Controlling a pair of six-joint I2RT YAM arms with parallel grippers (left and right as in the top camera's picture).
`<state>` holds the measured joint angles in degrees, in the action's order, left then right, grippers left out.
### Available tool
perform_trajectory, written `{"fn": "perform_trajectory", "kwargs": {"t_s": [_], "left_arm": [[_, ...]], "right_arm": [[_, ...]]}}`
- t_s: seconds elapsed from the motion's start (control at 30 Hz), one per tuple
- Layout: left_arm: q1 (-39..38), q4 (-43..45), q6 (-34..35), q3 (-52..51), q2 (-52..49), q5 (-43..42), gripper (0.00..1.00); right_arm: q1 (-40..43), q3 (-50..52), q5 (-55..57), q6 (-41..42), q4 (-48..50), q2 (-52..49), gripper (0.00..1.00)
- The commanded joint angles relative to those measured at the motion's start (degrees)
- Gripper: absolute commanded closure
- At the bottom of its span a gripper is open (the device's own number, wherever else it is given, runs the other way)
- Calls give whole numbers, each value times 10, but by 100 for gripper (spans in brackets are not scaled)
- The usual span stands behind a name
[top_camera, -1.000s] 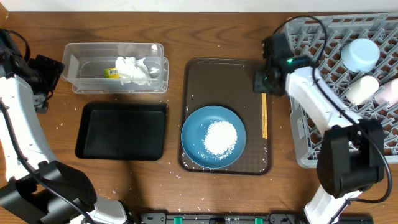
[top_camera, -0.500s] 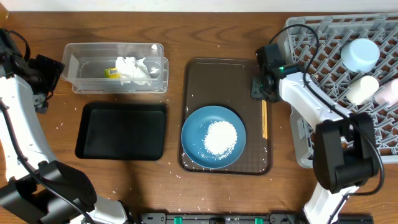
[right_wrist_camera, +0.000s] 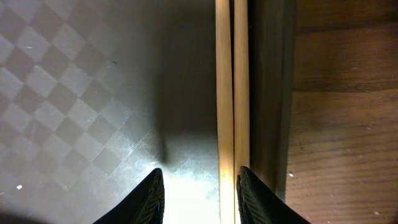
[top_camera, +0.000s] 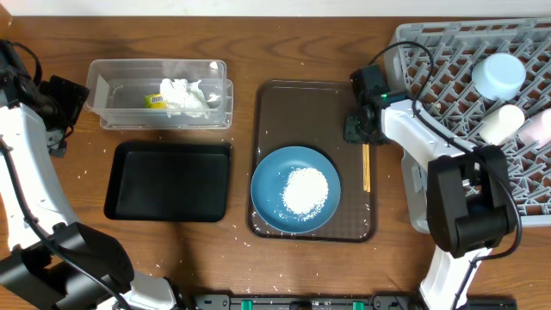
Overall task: Sort waste into correct bins and load items into the dishwasher rack
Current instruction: 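Reach right gripper to the wooden chopstick on the brown tray, then grasp the chopstick and carry it into the rack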
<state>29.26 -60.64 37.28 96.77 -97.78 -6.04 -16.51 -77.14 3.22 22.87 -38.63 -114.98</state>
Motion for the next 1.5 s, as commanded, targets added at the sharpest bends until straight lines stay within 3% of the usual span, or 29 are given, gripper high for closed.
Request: {"fn": "perform_trajectory", "kwargs": {"t_s": [0.0,0.33,0.47,0.63,0.9,1.23,1.47], "left_arm": [[1,-2,-6,-1,-3,3,9],[1,-2,-6,-1,-3,3,9],[1,-2,-6,-1,-3,3,9],[1,-2,-6,-1,-3,3,9],[1,0,-6,-1,-3,3,9],[1,-2,-6,-1,-3,3,9],[1,-2,-6,-1,-3,3,9]], "right_arm": [[-8,1,4,7,5,-19,64],[-8,2,4,7,-2,-24,67],[-8,5,4,7,0,-31,85],[-7,-2,-14,20,0,-25,99],[35,-102,-19,-6,-63,16,99],[150,-248,-20,-185,-133,54,99],[214,-250,-40,-233,-118,50,99]]}}
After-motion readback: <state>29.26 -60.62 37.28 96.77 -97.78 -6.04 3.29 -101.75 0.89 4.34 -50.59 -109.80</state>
